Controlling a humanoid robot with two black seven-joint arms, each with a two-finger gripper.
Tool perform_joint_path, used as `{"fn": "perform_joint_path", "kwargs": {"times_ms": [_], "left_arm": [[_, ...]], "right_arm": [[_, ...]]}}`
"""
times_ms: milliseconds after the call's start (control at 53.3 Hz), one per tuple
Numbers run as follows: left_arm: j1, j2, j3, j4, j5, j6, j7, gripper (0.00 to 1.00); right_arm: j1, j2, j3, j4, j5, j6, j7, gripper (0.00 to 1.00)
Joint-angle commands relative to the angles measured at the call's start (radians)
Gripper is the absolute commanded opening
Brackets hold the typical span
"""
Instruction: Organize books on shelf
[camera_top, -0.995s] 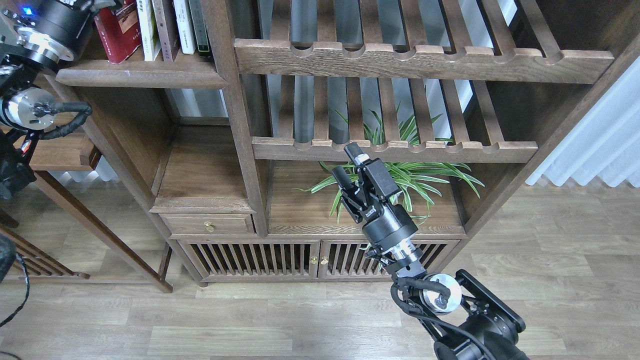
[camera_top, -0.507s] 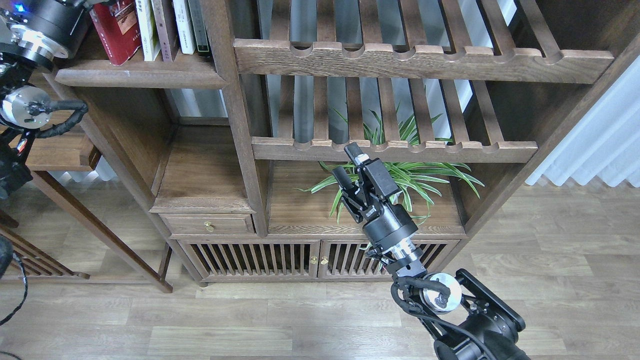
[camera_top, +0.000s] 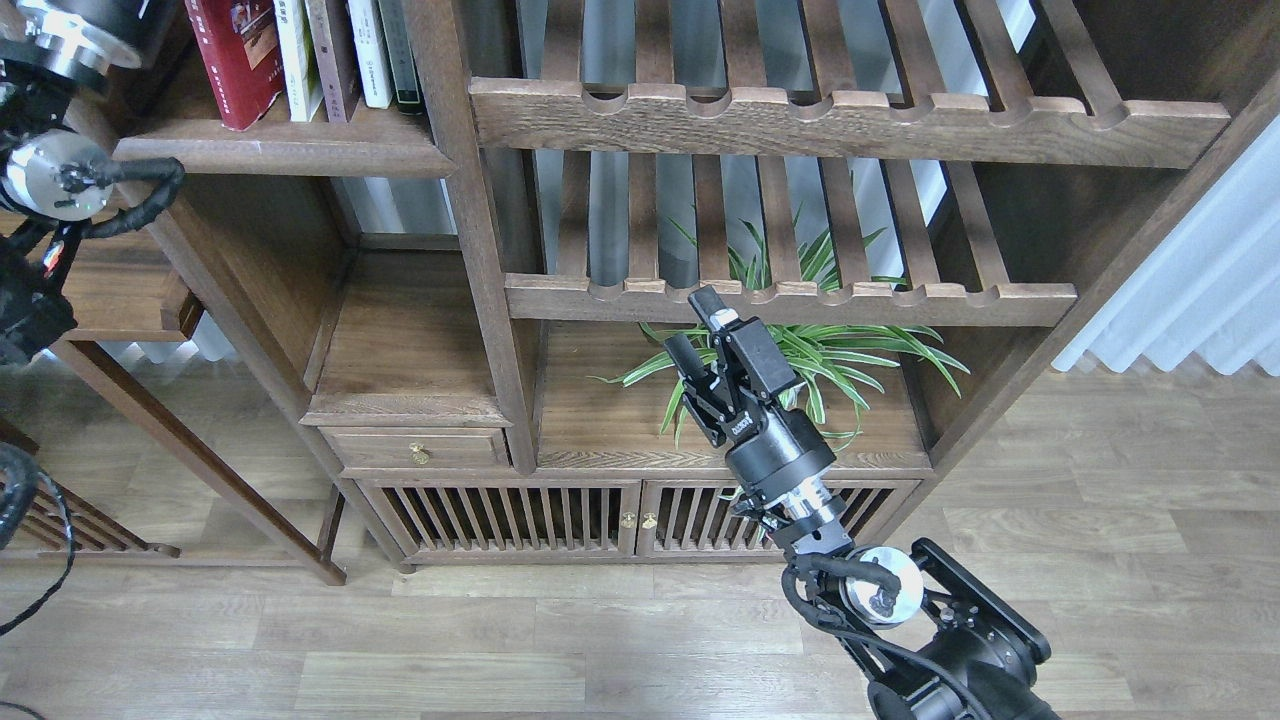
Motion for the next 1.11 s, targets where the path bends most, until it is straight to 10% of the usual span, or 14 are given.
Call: {"fn": "perform_joint_path", "kwargs": {"times_ms": [0,657,901,1089], "left_arm": [[0.01,-0.002,-0.042,-0.051,-0.026,-0.006,0.0,0.33],[0.205,-0.05,-0.188,-0.497,-0.303,-0.13,0.0,0.35],[0.225,-0.059,-0.202,-0.603,-0.302,-0.13,0.0,0.49],[0.297,-0.067,-0.202,-0.687,-0.303,-0.13,0.0,0.81]], "right_arm": [[0.001,0.0,-0.001,-0.001,0.0,0.0,0.0,0.94],[0.013,0.0,-0.002,-0.004,0.0,0.0,-0.002,0.94],[0.021,0.0,-0.002,-0.004,0.0,0.0,-0.002,0.98],[0.031,0.0,-0.002,-0.004,0.0,0.0,0.0,0.98]]}}
